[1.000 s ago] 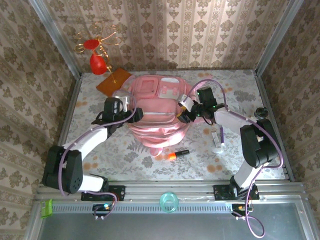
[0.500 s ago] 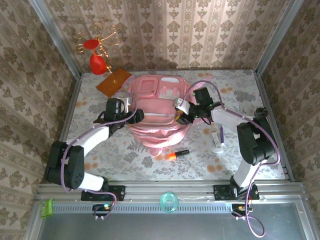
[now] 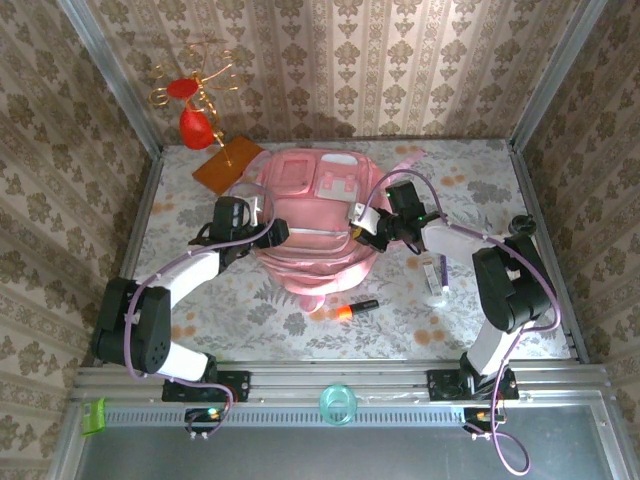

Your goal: Pack books, pencil case, and school supplies into a backpack

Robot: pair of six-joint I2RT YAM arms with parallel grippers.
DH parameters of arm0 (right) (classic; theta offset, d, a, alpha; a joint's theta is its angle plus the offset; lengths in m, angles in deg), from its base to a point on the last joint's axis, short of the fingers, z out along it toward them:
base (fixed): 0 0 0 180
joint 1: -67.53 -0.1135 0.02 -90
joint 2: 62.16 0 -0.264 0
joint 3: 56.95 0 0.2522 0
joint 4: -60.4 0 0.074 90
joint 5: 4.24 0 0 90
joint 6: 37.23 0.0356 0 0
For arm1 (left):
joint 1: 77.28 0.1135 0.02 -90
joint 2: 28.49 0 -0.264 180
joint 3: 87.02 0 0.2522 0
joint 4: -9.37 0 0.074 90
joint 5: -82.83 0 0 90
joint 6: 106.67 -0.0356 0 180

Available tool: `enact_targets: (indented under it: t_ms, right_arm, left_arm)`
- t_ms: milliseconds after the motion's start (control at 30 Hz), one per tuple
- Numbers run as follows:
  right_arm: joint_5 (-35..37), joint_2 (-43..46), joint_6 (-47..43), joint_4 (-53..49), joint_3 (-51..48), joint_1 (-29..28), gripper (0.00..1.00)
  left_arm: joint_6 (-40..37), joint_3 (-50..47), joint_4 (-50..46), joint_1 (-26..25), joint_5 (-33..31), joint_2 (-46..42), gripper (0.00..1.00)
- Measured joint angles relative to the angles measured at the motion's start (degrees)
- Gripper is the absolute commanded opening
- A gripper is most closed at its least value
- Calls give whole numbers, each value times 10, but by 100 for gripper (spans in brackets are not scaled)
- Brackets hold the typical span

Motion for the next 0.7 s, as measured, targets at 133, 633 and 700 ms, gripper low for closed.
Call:
enact_targets:
  t_ms: [133,633,700]
  right_arm:
    - [1,13,4,7,-12,-4,2]
    - [28,60,95,-37,-20,-20,0]
    - [38,71,131,-52,-19,-30,0]
  left_arm:
    - [0,0,2,0,0,0,72]
    - [15,-5,19,-4,-14,0,70]
    - [25,-13,34,-5,-18,0,69]
